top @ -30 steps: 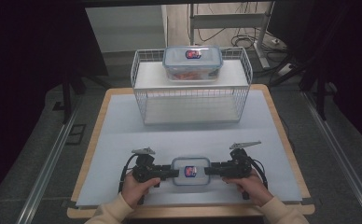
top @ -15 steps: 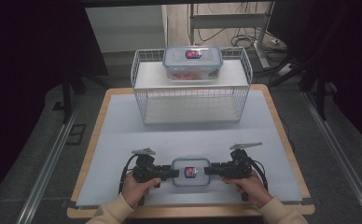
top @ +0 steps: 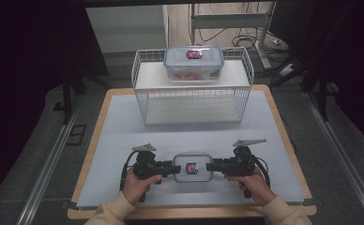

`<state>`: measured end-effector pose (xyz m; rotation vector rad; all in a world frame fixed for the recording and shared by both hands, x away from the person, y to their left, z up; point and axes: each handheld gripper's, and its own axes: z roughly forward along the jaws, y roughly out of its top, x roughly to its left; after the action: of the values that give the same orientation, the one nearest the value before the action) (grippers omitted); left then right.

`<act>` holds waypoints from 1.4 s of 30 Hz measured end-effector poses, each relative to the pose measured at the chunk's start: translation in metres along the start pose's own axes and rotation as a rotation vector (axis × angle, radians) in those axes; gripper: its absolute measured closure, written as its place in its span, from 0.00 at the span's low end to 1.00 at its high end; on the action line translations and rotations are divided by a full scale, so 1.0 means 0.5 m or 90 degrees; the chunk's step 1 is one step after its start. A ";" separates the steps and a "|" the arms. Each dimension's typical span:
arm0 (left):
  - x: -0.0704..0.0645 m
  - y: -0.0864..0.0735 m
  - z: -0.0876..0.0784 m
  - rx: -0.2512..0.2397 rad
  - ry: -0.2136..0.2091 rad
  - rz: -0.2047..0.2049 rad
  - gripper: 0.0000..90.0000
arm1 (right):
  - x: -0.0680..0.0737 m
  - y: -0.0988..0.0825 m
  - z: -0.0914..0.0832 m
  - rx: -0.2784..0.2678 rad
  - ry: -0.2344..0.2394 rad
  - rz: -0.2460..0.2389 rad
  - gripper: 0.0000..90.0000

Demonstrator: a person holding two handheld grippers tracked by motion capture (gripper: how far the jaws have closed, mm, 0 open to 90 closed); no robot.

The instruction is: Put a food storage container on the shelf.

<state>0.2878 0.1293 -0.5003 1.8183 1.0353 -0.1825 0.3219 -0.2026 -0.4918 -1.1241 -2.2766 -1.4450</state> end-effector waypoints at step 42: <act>-0.055 0.253 -0.078 -0.090 0.029 0.123 0.60 | 0.048 0.236 -0.091 -0.101 -0.033 -0.121 0.61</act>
<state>0.3493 0.1280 -0.3799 1.7877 0.8746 0.0477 0.3787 -0.2030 -0.3761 -1.0208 -2.3953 -1.7132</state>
